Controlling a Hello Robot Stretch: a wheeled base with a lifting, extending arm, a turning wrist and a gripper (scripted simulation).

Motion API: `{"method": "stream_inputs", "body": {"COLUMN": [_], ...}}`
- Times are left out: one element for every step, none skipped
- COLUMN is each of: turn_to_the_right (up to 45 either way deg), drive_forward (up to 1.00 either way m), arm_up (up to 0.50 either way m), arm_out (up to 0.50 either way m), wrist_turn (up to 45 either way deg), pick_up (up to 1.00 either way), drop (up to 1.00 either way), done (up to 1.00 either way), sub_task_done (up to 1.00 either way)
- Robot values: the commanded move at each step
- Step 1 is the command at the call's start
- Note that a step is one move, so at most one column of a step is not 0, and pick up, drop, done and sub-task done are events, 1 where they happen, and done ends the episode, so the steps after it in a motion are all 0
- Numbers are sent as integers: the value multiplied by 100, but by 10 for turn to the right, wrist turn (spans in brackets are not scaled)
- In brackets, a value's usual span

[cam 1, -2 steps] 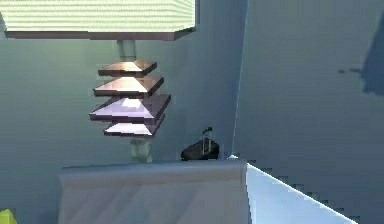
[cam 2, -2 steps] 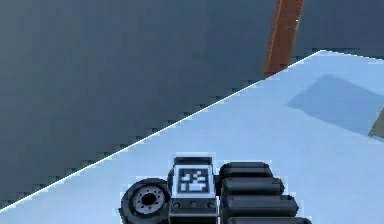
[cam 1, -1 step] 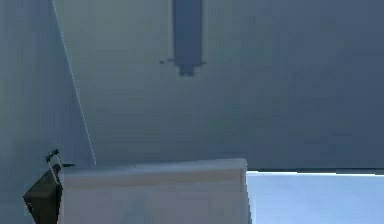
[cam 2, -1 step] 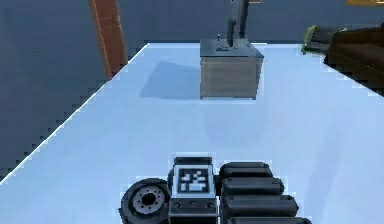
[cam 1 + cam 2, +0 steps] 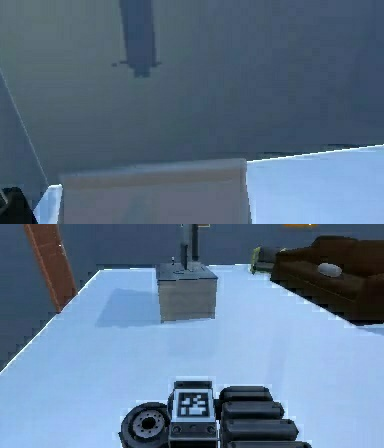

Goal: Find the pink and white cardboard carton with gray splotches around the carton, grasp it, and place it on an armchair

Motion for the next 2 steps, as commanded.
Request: {"method": "stream_inputs", "body": {"turn_to_the_right": [-450, -180], "drive_forward": [0, 0], "arm_up": [0, 0], "arm_out": [0, 0], "wrist_turn": [0, 0], "pick_up": [0, 0], "drop": [0, 0], "done": [0, 0], "sub_task_done": [0, 0]}}
